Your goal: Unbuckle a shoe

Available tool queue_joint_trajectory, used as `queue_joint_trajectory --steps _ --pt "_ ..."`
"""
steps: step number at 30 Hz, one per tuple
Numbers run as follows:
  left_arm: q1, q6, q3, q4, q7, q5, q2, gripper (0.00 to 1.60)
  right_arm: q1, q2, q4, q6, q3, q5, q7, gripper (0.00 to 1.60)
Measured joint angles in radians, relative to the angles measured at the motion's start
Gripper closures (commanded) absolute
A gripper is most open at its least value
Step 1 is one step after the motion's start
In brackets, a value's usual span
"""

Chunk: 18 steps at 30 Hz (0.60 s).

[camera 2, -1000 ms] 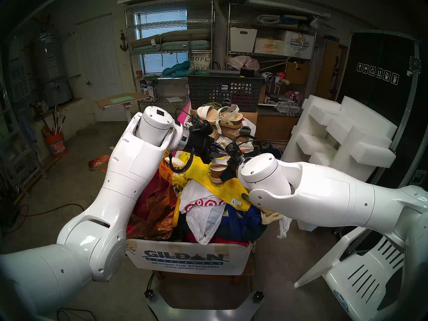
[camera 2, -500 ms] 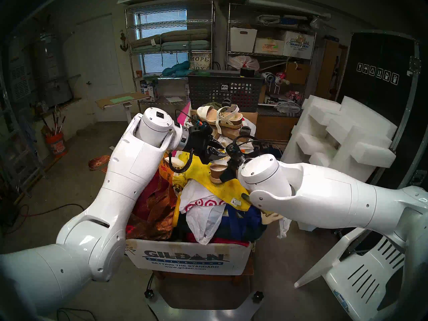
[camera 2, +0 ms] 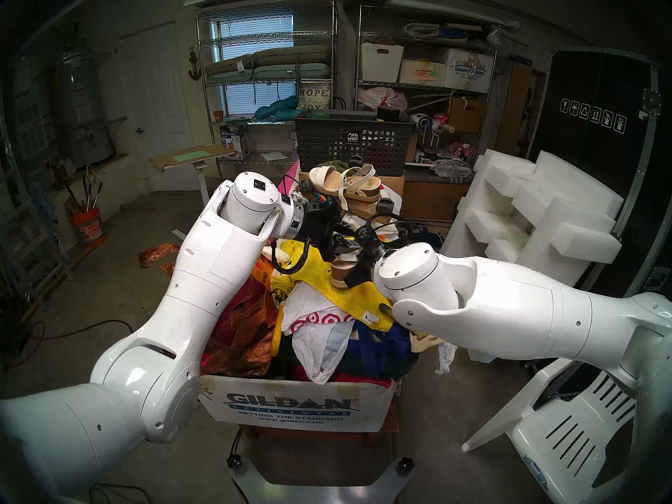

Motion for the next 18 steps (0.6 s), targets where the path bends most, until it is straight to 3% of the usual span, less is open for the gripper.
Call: queue_joint_trajectory --steps 18 --pt "-0.053 -0.079 0.005 0.085 0.009 0.010 -0.004 0.58 -0.001 -0.001 0.006 -0.001 0.001 -0.002 -0.002 1.60"
